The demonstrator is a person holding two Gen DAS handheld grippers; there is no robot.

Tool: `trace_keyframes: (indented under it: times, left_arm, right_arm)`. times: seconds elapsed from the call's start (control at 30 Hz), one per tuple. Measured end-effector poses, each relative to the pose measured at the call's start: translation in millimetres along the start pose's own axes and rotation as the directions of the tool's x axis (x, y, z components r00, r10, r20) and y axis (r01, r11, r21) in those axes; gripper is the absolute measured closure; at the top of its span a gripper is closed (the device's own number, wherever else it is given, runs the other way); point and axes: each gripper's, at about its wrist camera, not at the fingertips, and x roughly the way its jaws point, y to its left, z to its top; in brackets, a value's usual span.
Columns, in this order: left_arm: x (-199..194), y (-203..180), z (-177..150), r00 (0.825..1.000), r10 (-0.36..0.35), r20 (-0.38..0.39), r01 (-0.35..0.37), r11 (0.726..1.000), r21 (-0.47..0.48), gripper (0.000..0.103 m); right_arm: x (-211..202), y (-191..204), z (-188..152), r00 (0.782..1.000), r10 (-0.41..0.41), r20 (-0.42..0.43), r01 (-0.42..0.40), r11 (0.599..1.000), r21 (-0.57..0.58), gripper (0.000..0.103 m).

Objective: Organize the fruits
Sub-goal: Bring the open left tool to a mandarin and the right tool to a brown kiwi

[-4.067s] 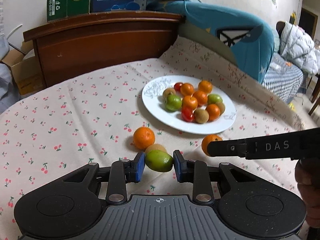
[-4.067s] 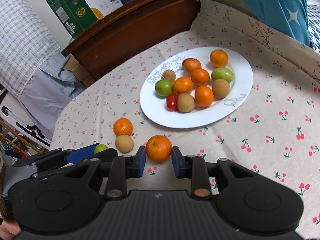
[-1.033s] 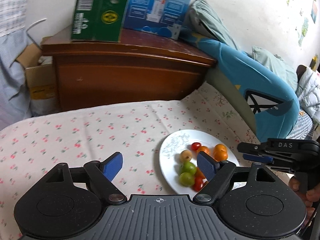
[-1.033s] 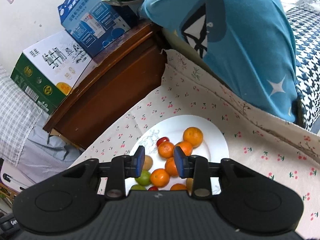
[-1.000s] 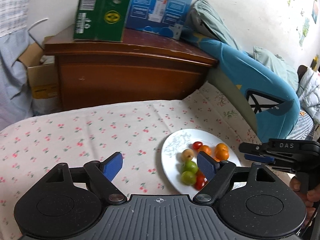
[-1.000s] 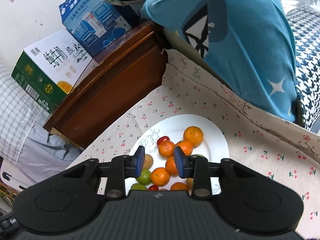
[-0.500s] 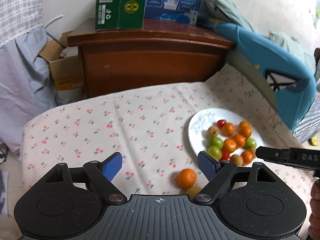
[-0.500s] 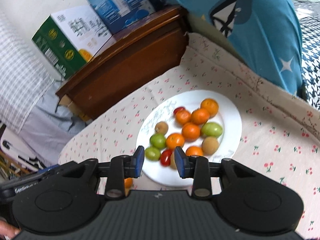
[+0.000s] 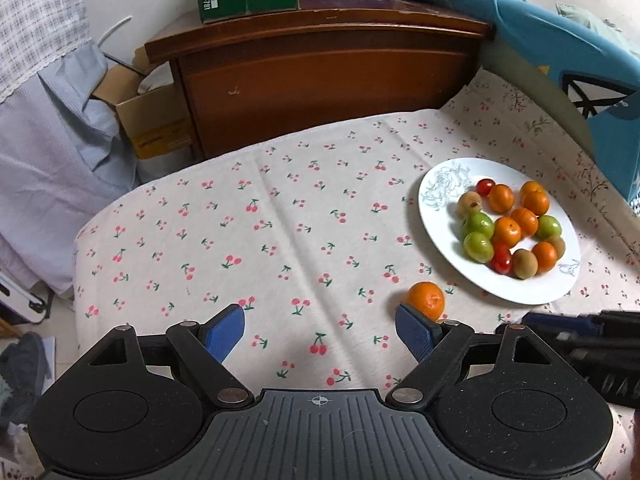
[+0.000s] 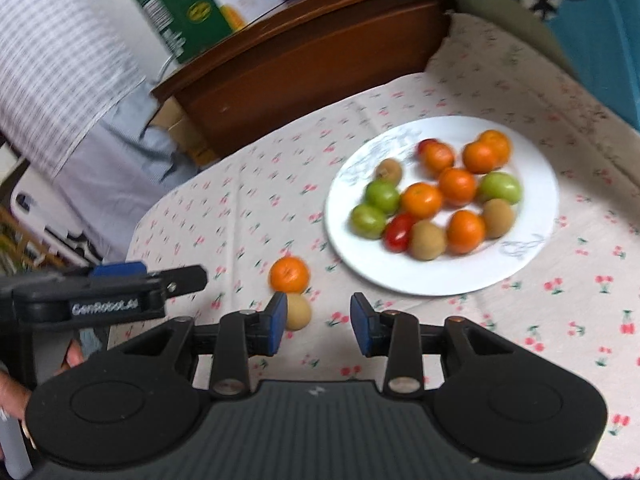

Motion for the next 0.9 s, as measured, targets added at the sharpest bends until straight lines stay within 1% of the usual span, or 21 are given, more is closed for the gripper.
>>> trace_keyframes:
  times: [0.1, 0.23, 0.47, 0.67, 0.8, 0.9]
  left_arm:
    - [2.3, -0.3, 0.2, 1.0, 0.012, -0.004, -0.012, 1.0, 0.005, 0.019]
    - [5.9, -0.1, -0.9, 1.0, 0.023, -0.014, -0.023, 1.0, 0.007, 0.019]
    - [10.3, 5.7, -1.0, 0.999, 0.042, -0.029, -0.043, 0.999, -0.025, 0.019]
    - [12.0, 10.3, -0.1, 0.999, 0.027, -0.031, -0.029, 0.997, -0.065, 0.019]
    - [14.0, 12.1, 0.1, 1.0, -0.005, -0.03, 0.002, 0.995, -0.097, 0.019]
    - [16.0, 11.2, 0.4, 0.999, -0.017, -0.028, 0.014, 0.994, -0.104, 0.019]
  right_arm:
    - [9.0, 8.0, -3.9, 1.0, 0.007, -0.016, -0.007, 0.999, -0.044, 0.066]
    - [19.9, 16.4, -8.1, 1.0, -0.016, -0.026, 0.013, 0.995, -0.101, 0.065]
    - [34.9, 20.7, -13.1, 0.999, -0.036, -0.034, 0.031, 0.99, -0.135, 0.065]
    - [41.9, 23.0, -16.3, 0.999, -0.046, -0.028, 0.041, 0.986, -0.161, 0.066]
    - [43.8, 25.8, -17.1, 0.999, -0.048, -0.019, 0.043, 0.983, -0.178, 0.067]
    - [44.3, 26.8, -16.9, 0.999, -0.049, -0.015, 0.046, 0.982, -0.183, 0.066]
